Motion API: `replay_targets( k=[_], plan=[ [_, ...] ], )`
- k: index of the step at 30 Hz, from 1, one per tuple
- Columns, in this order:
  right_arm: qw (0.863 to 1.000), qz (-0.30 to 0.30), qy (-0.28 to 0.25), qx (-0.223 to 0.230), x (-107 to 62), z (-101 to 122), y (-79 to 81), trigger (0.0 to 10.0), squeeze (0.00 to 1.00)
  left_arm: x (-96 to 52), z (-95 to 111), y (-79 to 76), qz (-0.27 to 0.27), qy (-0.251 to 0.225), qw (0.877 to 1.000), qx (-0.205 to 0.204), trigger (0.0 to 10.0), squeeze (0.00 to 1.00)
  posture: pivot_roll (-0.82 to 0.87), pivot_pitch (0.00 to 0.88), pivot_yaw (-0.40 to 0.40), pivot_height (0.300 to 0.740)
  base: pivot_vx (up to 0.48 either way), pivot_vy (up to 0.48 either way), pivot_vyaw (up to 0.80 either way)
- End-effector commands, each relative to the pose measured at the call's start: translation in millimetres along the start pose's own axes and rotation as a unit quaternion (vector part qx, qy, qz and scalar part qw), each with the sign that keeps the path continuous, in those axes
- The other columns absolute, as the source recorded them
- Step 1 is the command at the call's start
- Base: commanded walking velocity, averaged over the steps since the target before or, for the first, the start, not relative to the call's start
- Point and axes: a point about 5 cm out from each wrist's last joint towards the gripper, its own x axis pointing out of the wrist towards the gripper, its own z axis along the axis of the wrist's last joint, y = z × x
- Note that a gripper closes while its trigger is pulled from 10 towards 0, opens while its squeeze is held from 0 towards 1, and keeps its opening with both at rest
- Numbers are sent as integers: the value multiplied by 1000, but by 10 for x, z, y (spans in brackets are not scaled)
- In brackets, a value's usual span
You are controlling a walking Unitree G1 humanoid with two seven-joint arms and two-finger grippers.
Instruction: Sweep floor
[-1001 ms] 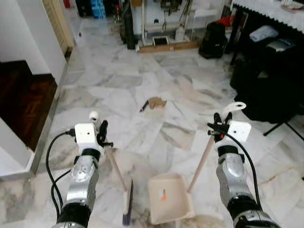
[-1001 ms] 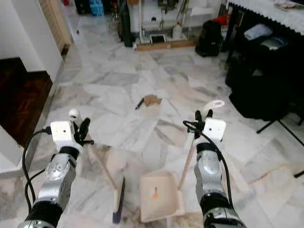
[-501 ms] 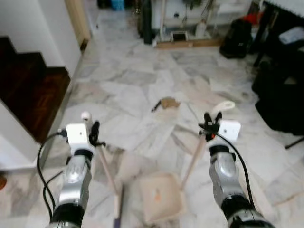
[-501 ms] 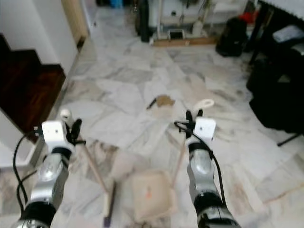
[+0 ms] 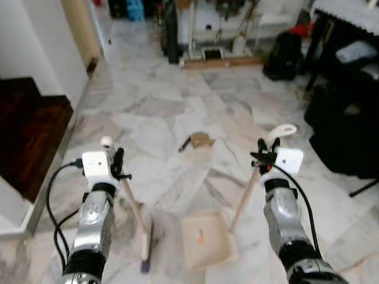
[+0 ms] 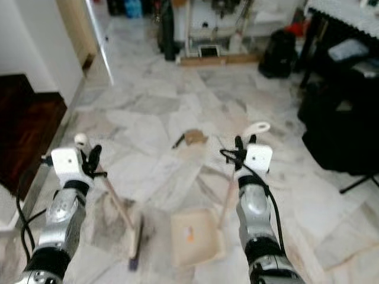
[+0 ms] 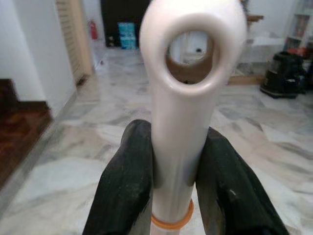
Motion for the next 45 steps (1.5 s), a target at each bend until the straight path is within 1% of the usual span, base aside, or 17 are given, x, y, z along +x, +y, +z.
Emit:
replay_targets(
  k=[1,9,13,16,19,22,32,45],
  plan=[
    [1000,15,-25,4,84,129,108,10000,0,42,103,47,5,-23,1000,-5,10000,0,10,15,24,740,382,0,0],
    [1000,16,-27,3,92,139,113,10000,0,49,106,47,6,-23,1000,-5,10000,0,10,22,22,740,383,0,0],
    [999,28,-30,-15,89,145,139,10000,0,49,105,40,6,-23,1000,-6,10000,0,10,22,22,740,382,0,0],
    [999,32,-31,-17,92,150,150,10000,0,51,109,40,6,-24,1000,-7,10000,0,11,28,23,740,384,0,525],
    [999,31,-31,-17,92,151,150,10000,0,51,109,40,6,-24,1000,-7,10000,0,11,28,23,740,385,0,542],
    [999,25,-31,-10,92,150,139,10000,0,52,109,39,6,-24,1000,-6,10000,0,12,28,23,740,384,0,0],
    [999,28,-32,-19,91,152,146,10000,0,55,111,37,4,-24,1000,-7,10000,0,13,22,24,740,383,0,0],
    [999,28,-33,-11,95,154,161,10000,0,64,119,34,4,-26,1000,-5,10000,0,14,14,26,740,384,0,0]
  ],
)
